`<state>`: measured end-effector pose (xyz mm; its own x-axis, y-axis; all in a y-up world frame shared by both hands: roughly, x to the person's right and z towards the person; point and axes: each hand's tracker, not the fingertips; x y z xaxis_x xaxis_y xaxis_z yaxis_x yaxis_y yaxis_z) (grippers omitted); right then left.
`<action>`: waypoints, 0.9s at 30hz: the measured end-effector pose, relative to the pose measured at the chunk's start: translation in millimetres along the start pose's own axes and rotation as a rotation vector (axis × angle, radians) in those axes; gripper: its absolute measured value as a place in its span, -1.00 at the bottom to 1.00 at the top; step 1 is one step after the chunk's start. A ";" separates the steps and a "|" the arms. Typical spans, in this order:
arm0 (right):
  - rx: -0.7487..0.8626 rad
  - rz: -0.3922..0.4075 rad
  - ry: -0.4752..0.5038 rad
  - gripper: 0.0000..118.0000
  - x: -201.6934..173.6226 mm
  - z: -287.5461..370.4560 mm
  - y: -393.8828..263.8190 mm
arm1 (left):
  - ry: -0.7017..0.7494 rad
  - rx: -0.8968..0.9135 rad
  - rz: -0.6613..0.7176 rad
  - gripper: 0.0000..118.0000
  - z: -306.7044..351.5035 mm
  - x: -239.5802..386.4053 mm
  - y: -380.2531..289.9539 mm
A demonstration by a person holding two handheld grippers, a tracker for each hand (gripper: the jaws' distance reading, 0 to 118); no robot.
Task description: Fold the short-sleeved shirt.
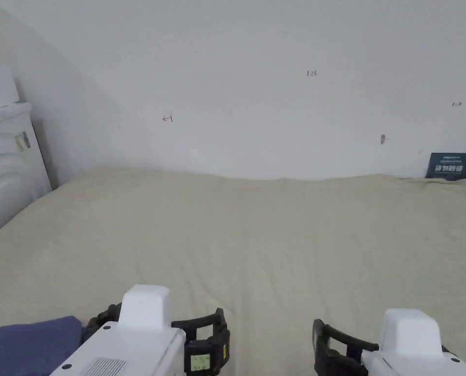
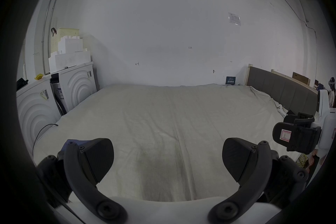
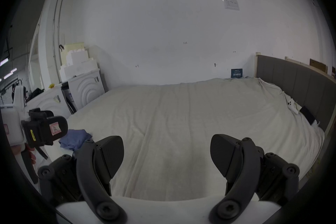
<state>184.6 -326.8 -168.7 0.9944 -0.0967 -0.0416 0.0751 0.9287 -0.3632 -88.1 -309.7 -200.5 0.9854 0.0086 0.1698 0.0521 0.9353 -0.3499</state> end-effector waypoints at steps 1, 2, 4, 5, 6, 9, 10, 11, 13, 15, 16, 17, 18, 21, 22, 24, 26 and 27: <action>-0.005 0.020 -0.011 0.68 -1.5 -0.4 0.1 | 0.001 -0.004 0.000 1.00 -0.5 0.0 -0.2; -0.010 0.040 -0.024 0.68 -3.3 -1.1 0.0 | 0.001 -0.004 -0.003 1.00 -0.9 0.0 -0.5; -0.015 0.064 -0.034 0.68 -5.5 -3.0 -0.7 | 0.002 -0.005 -0.005 1.00 -1.4 0.5 -0.7; -0.018 0.067 -0.033 0.68 -6.1 -3.5 -1.1 | 0.002 -0.006 -0.004 1.00 -1.8 0.5 -0.7; -0.021 0.071 -0.031 0.68 -6.3 -3.6 -1.5 | 0.001 -0.004 -0.004 1.00 -1.8 0.5 -0.6; -0.031 0.061 -0.020 0.68 -6.1 -5.4 -2.6 | -0.003 -0.002 -0.004 1.00 -1.9 0.7 -0.8; -0.034 0.059 -0.019 0.68 -6.2 -5.9 -3.0 | -0.003 -0.003 -0.006 1.00 -2.0 1.0 -1.2; -0.036 0.058 -0.017 0.68 -6.3 -6.3 -3.4 | -0.003 -0.004 -0.008 1.00 -1.8 1.3 -1.5; -0.041 0.052 -0.018 0.68 -5.8 -7.2 -3.5 | -0.004 -0.008 -0.012 1.00 -2.3 1.6 -2.3; -0.045 0.041 -0.017 0.68 -4.1 -7.7 -3.8 | -0.002 -0.011 -0.011 1.00 -2.6 1.4 -3.5; -0.046 0.034 -0.016 0.68 -3.1 -7.6 -4.0 | -0.002 -0.014 -0.010 1.00 -2.8 1.3 -3.8; -0.044 0.024 -0.013 0.68 -1.5 -7.3 -4.4 | -0.002 -0.015 -0.009 1.00 -3.0 1.2 -4.1; -0.046 0.011 -0.005 0.68 0.5 -7.3 -4.4 | -0.001 -0.015 -0.008 1.00 -3.2 1.3 -4.5; -0.045 -0.016 0.004 0.68 3.8 -6.5 -4.9 | 0.000 -0.020 -0.012 1.00 -3.4 1.7 -4.9; -0.046 -0.018 0.004 0.68 4.1 -6.6 -5.0 | 0.000 -0.020 -0.013 1.00 -3.6 1.9 -5.1; -0.053 -0.011 -0.003 0.68 3.2 -7.0 -5.3 | 0.000 -0.021 -0.014 1.00 -4.1 2.2 -5.6; -0.054 0.003 -0.014 0.68 2.0 -7.5 -6.6 | -0.002 -0.023 -0.015 1.00 -4.7 2.8 -5.8; -0.057 0.008 -0.017 0.68 1.6 -8.0 -6.9 | -0.002 -0.023 -0.016 1.00 -4.7 3.1 -6.2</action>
<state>185.1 -336.2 -173.7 0.9961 -0.0831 -0.0295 0.0634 0.9075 -0.4152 -84.6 -317.1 -202.1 0.9841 -0.0058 0.1774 0.0719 0.9269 -0.3684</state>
